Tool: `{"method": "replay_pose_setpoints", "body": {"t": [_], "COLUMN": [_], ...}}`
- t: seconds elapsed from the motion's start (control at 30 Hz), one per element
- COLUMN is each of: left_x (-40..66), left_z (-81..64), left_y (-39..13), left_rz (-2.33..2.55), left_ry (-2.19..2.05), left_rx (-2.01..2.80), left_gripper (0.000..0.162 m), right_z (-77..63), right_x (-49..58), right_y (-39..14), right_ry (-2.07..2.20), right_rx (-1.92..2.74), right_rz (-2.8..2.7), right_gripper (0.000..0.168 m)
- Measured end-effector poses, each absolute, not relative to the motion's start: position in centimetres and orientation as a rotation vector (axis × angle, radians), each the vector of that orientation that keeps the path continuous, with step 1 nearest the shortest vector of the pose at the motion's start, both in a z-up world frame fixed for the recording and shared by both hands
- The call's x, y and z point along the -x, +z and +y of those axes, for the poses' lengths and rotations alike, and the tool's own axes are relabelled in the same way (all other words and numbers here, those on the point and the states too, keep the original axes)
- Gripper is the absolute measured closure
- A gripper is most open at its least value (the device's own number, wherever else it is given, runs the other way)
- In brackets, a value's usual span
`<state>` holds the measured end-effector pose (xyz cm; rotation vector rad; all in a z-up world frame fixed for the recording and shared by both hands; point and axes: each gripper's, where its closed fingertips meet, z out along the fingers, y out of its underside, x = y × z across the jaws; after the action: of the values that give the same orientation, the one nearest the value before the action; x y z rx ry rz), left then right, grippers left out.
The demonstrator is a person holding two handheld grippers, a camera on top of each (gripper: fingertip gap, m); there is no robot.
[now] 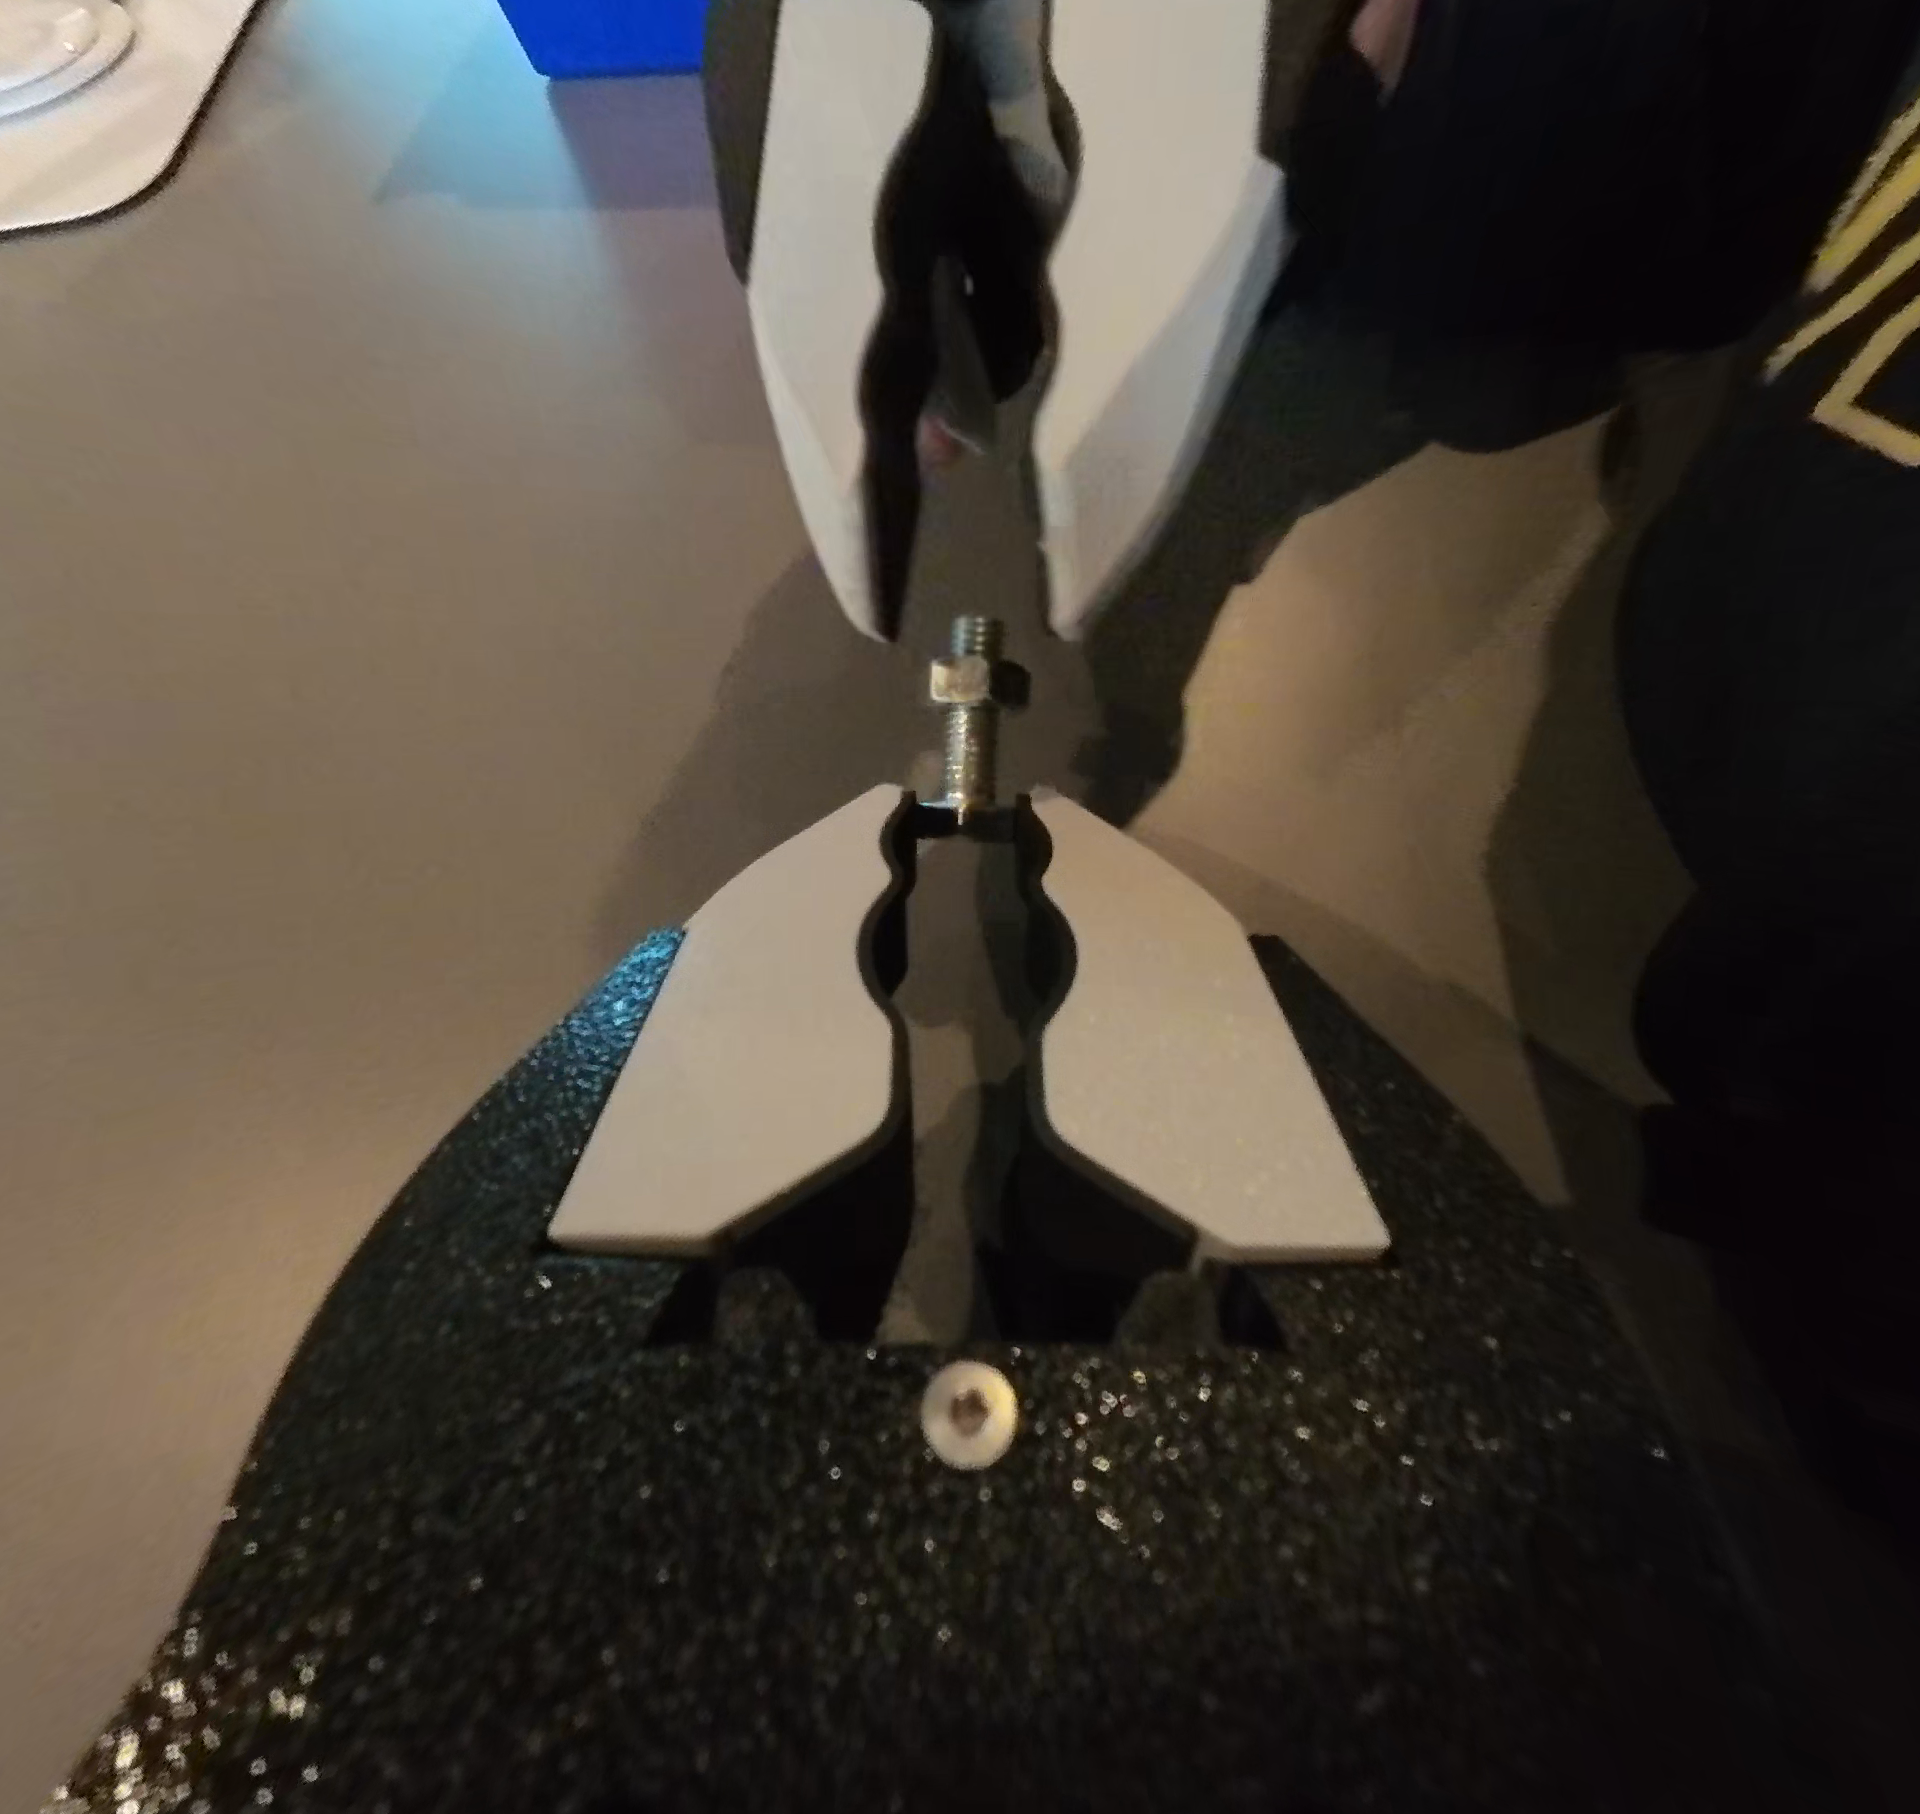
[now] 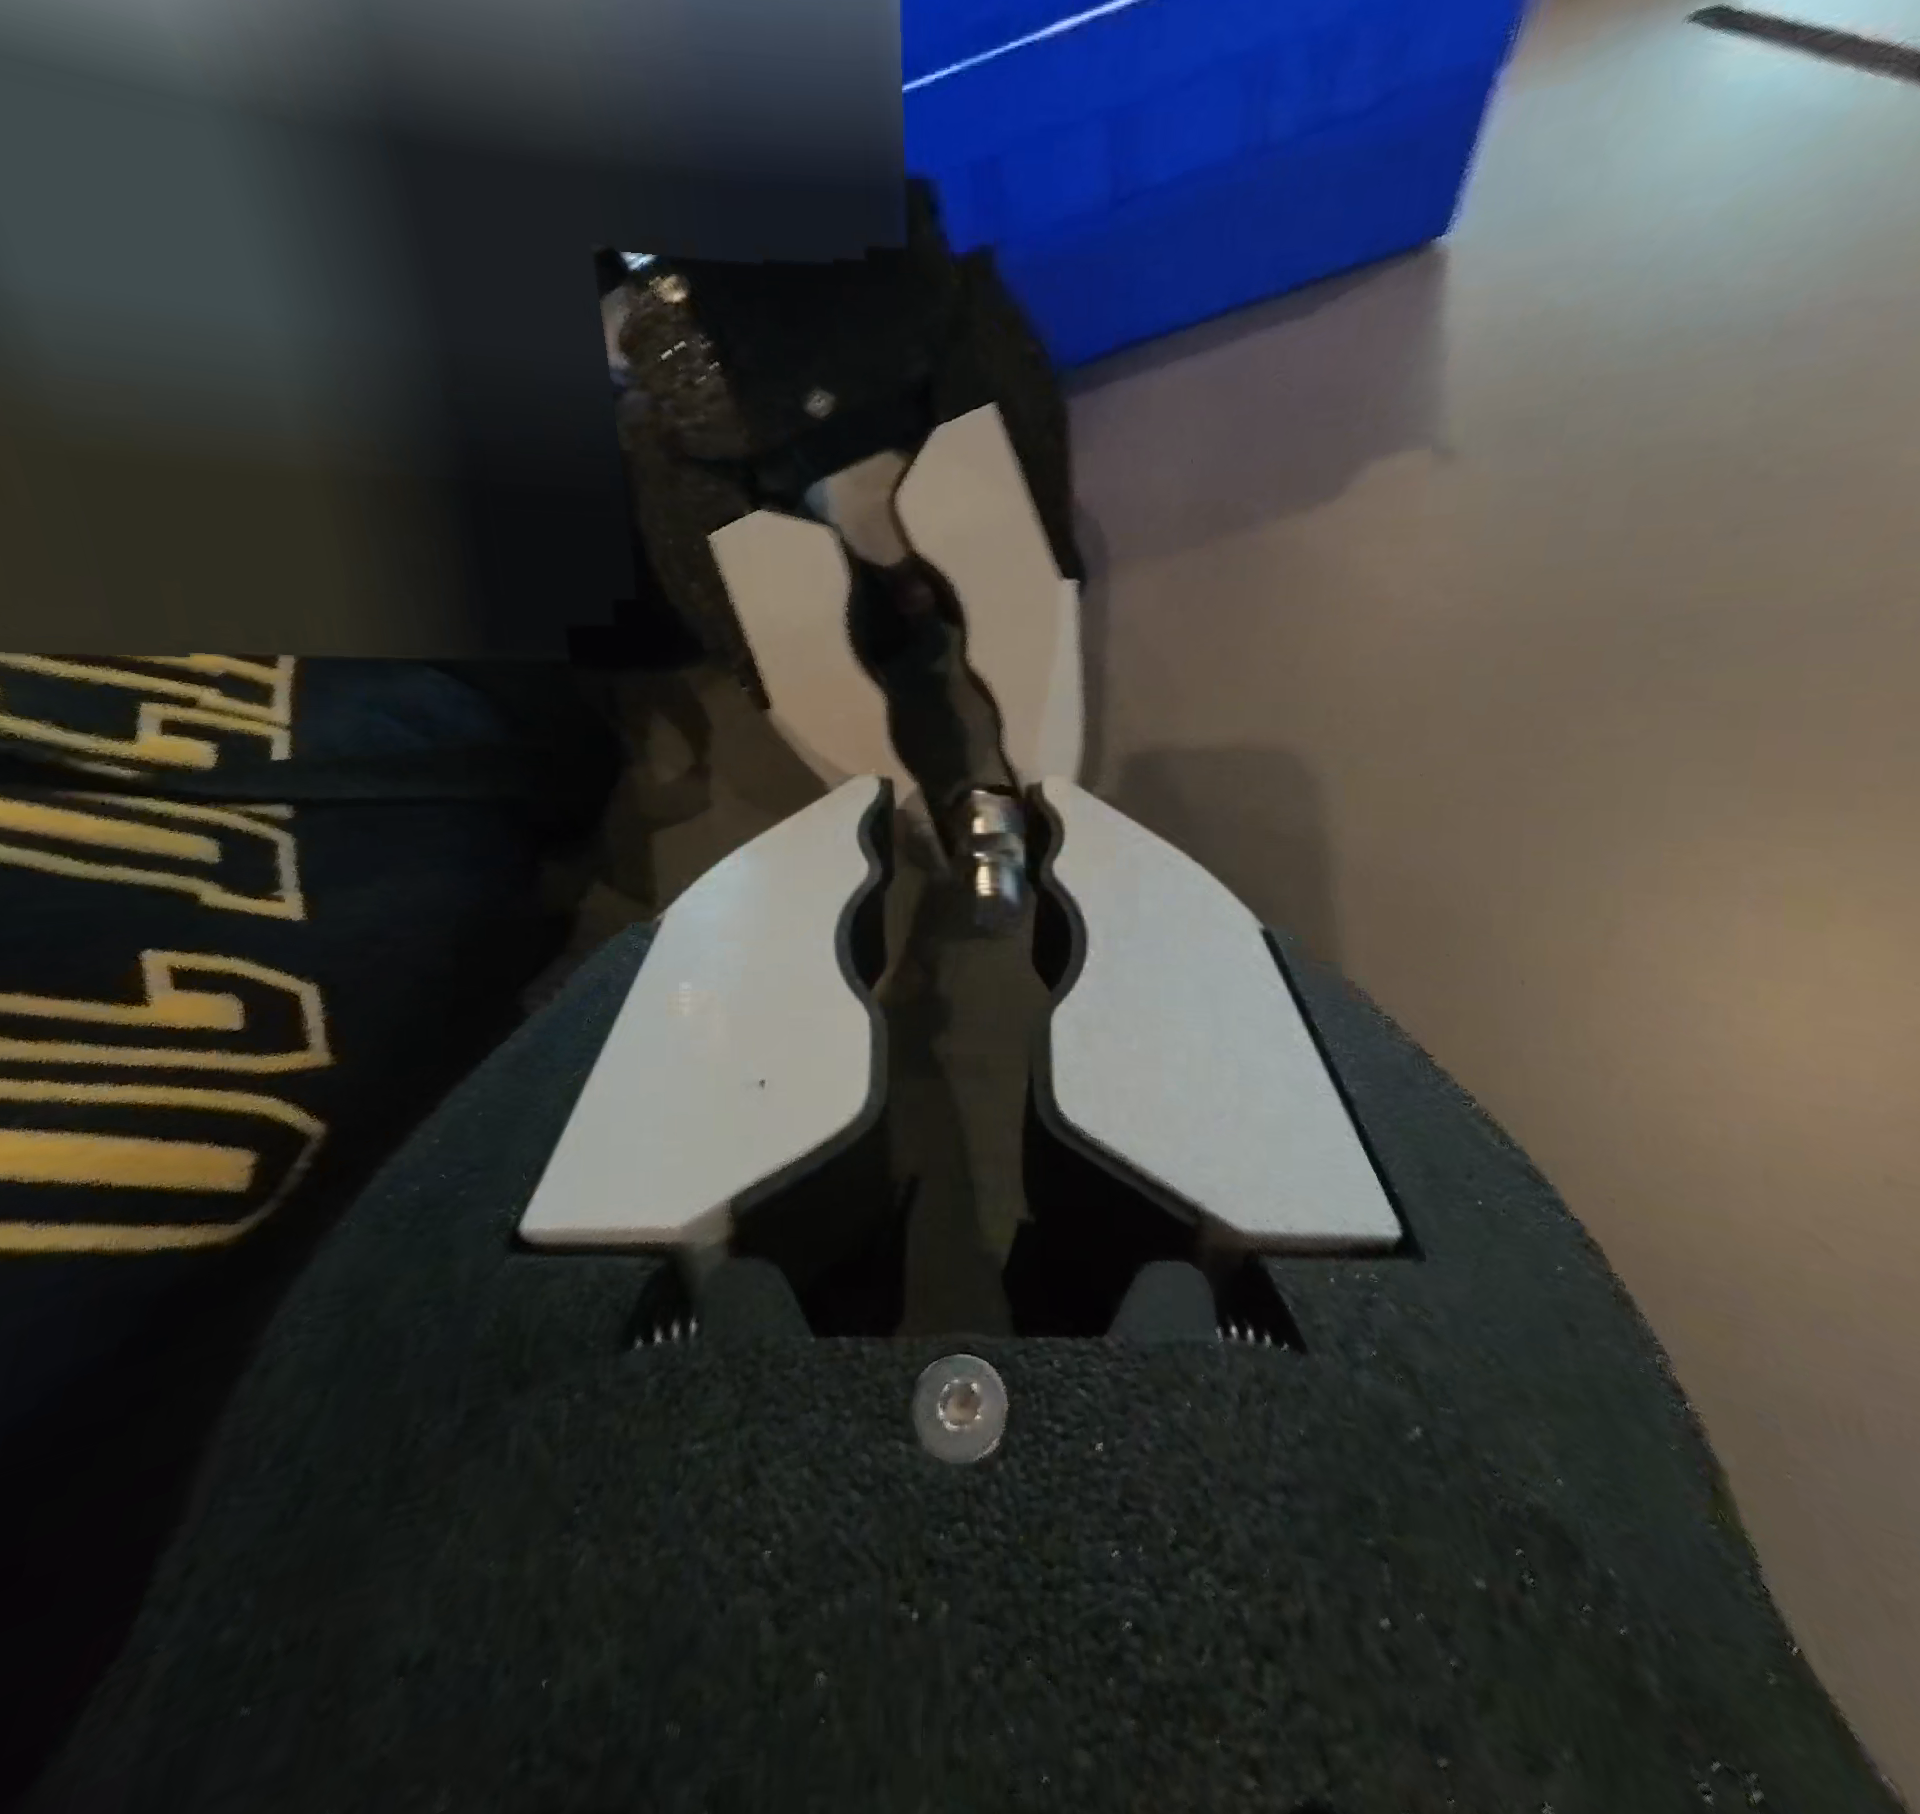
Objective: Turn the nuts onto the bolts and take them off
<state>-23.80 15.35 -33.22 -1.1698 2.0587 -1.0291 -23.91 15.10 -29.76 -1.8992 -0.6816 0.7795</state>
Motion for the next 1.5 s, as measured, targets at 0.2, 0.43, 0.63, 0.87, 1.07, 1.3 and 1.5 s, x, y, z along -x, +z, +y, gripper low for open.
{"method": "replay_pose_setpoints", "body": {"t": [0.2, 0.43, 0.63, 0.87, 1.07, 1.3, 1.5], "left_x": [23.8, 23.8, 23.9, 23.8, 23.8, 23.8, 23.9], "left_z": [15.4, 15.3, 15.2, 15.2, 15.2, 15.2, 15.1], "left_y": [-33.3, -33.4, -33.5, -33.7, -33.7, -33.7, -33.8], "left_rz": [2.060, 2.073, 2.080, 2.088, 2.089, 2.089, 2.102], "left_ry": [-1.027, -1.020, -1.025, -1.002, -1.003, -1.005, -0.998], "left_rx": [1.170, 1.167, 1.165, 1.168, 1.169, 1.169, 1.163], "left_gripper": [0.145, 0.145, 0.145, 0.145, 0.144, 0.145, 0.145], "right_z": [14.7, 14.4, 14.3, 13.7, 14.7, 13.7, 13.6], "right_x": [23.5, 24.1, 24.5, 25.6, 23.8, 24.8, 25.4], "right_y": [-31.9, -32.3, -31.7, -30.9, -32.5, -33.5, -32.8], "right_ry": [0.862, 0.865, 0.841, 0.845, 0.720, 0.813, 0.825], "right_rx": [2.052, 2.065, 2.012, 1.943, 2.055, 2.116, 2.063], "right_rz": [-0.644, -0.679, -0.725, -0.806, -0.737, -0.793, -0.818], "right_gripper": [0.142, 0.141, 0.135, 0.138, 0.123, 0.119, 0.117]}}
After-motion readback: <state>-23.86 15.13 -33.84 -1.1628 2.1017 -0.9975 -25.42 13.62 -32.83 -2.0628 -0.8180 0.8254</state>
